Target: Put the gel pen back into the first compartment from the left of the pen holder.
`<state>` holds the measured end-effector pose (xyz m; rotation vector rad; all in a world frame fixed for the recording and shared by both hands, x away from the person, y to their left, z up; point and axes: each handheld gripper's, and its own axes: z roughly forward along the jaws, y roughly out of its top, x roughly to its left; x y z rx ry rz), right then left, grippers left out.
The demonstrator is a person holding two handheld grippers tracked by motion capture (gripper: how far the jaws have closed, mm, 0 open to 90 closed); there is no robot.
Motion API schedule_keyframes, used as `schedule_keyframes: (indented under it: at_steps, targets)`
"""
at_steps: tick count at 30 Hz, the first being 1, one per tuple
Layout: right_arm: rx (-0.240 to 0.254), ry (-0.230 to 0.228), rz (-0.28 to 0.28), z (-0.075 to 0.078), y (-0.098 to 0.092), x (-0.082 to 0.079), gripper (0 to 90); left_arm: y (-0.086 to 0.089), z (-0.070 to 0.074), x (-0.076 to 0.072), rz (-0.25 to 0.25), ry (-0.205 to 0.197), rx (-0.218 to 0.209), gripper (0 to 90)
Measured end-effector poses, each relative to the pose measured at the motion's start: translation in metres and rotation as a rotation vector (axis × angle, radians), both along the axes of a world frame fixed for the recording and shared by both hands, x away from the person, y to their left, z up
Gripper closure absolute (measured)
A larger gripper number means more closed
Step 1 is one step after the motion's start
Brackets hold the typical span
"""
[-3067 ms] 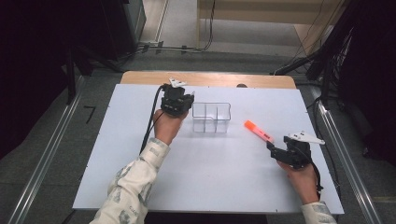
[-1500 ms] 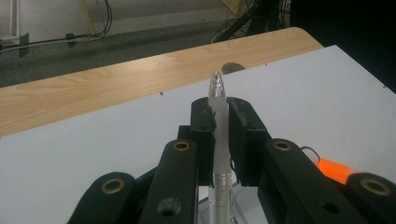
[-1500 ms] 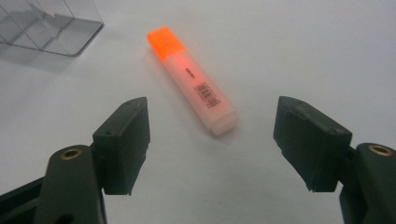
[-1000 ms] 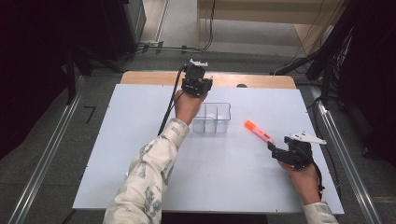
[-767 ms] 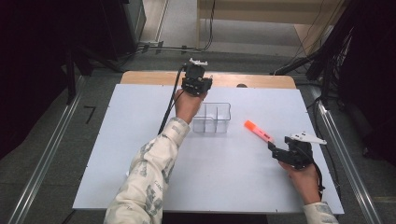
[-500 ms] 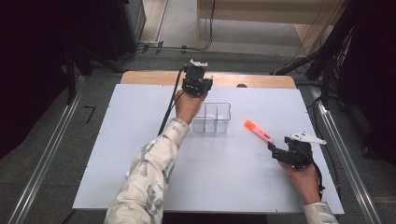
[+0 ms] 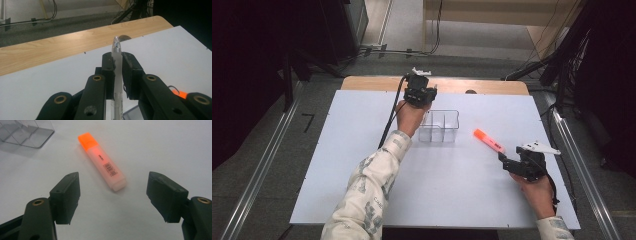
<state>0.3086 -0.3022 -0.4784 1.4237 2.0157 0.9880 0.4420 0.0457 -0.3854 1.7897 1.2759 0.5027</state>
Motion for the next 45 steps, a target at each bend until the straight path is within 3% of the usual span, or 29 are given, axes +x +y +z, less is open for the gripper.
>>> schedule_keyframes:
  at_steps: [28,45]
  targets:
    - [-0.013,0.005,0.001,-0.001,0.004,0.0,25.7,0.014,-0.016,-0.039,-0.058,-0.001,-0.006,80.4]
    - [-0.017,0.01,0.003,-0.002,0.005,0.0,25.6,0.018,-0.025,-0.046,-0.059,0.001,-0.006,77.8]
